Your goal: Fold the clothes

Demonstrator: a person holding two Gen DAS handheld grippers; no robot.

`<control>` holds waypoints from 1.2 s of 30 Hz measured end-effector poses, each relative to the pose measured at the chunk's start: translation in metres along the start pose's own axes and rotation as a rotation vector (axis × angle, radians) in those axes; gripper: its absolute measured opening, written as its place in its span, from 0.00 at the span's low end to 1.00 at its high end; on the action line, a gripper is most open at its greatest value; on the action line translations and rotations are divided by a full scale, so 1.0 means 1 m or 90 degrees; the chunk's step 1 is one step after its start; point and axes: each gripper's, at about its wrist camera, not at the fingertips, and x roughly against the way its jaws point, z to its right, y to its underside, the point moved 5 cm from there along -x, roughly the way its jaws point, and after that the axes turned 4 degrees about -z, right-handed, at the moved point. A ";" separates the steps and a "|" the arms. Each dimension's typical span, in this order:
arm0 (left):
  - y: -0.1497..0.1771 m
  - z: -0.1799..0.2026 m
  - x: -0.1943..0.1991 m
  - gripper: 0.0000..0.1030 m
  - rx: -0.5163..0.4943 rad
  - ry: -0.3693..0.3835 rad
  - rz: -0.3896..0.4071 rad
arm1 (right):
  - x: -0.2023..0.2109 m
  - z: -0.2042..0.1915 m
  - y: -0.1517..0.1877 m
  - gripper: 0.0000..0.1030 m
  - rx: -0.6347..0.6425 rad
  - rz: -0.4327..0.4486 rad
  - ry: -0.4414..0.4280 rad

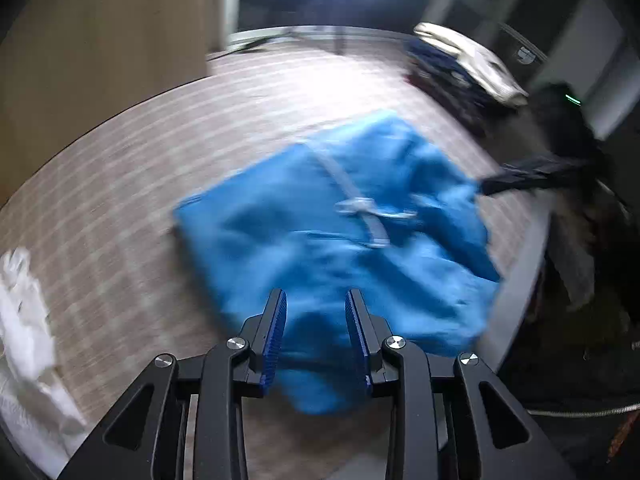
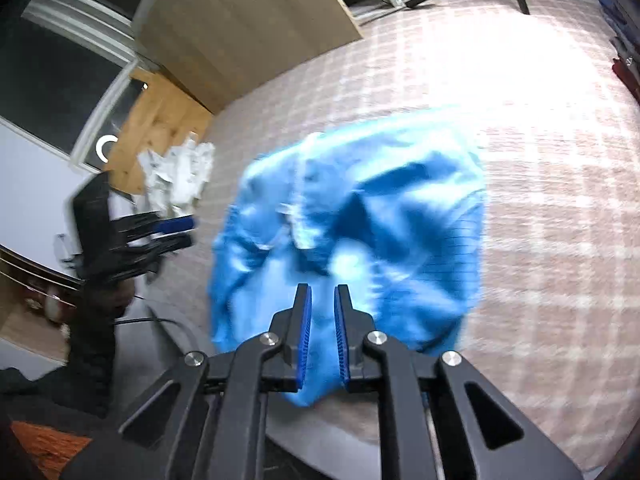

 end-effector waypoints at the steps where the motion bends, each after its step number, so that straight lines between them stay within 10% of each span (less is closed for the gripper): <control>1: 0.001 0.007 -0.005 0.29 -0.019 -0.006 -0.012 | -0.009 0.001 0.002 0.14 0.001 -0.012 0.000; 8: -0.005 0.052 -0.020 0.30 -0.049 0.005 -0.037 | -0.022 -0.020 0.032 0.20 0.049 -0.076 0.070; 10: -0.012 0.066 -0.025 0.30 -0.066 0.020 -0.033 | -0.019 -0.041 0.029 0.59 0.078 -0.057 0.067; 11: -0.015 0.071 -0.028 0.30 -0.071 0.025 -0.035 | -0.024 -0.053 0.028 0.61 0.101 -0.056 0.068; 15: -0.013 0.061 -0.057 0.30 -0.057 0.013 -0.089 | -0.062 -0.056 0.035 0.59 0.190 -0.109 0.204; 18: -0.004 0.049 -0.076 0.30 -0.047 0.000 -0.125 | -0.079 -0.044 0.040 0.08 0.193 -0.154 0.190; 19: -0.001 0.046 -0.080 0.30 -0.045 -0.003 -0.133 | -0.079 -0.039 0.042 0.05 0.199 -0.165 0.196; 25: 0.005 0.045 -0.058 0.29 -0.026 -0.011 -0.113 | -0.037 -0.026 0.041 0.05 0.172 -0.141 0.132; 36: 0.033 0.116 -0.030 0.38 -0.140 -0.035 -0.104 | -0.014 -0.089 0.050 0.40 0.344 -0.100 0.121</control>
